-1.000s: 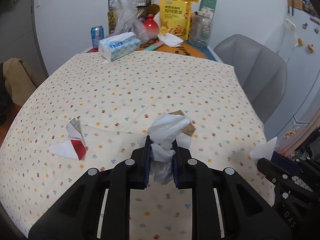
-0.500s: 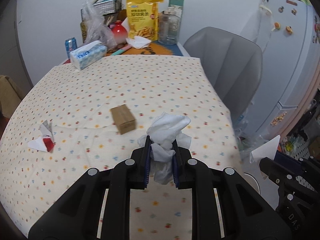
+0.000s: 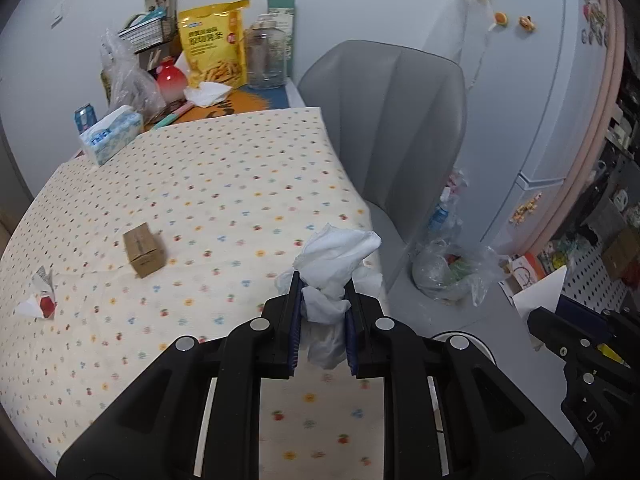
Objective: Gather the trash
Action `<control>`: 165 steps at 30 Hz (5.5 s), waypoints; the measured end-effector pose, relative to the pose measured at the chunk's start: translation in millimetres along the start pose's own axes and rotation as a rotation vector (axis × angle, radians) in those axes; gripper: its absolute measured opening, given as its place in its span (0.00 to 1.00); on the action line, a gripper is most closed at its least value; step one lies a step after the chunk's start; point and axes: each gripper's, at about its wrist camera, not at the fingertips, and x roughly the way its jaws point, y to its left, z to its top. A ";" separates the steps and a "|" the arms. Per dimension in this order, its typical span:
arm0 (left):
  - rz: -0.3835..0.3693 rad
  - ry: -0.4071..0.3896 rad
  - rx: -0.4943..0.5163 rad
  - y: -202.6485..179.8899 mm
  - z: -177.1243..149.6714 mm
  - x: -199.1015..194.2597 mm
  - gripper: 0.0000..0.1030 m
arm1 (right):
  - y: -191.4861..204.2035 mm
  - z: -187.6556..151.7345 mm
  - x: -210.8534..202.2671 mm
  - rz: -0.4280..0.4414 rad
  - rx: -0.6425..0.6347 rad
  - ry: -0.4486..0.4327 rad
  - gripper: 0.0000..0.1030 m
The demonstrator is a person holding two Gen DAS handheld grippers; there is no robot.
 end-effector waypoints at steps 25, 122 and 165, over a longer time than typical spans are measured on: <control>-0.083 0.072 0.194 -123.3 -15.9 31.6 0.18 | -141.8 -38.5 11.3 -0.169 0.234 0.000 0.49; 0.314 0.008 -0.422 295.7 -55.4 -25.3 0.93 | 246.8 35.6 33.6 0.086 -0.364 -0.041 0.90; 0.362 0.047 -0.450 313.4 -46.3 10.6 0.42 | 315.1 44.5 102.3 0.208 -0.487 0.111 0.09</control>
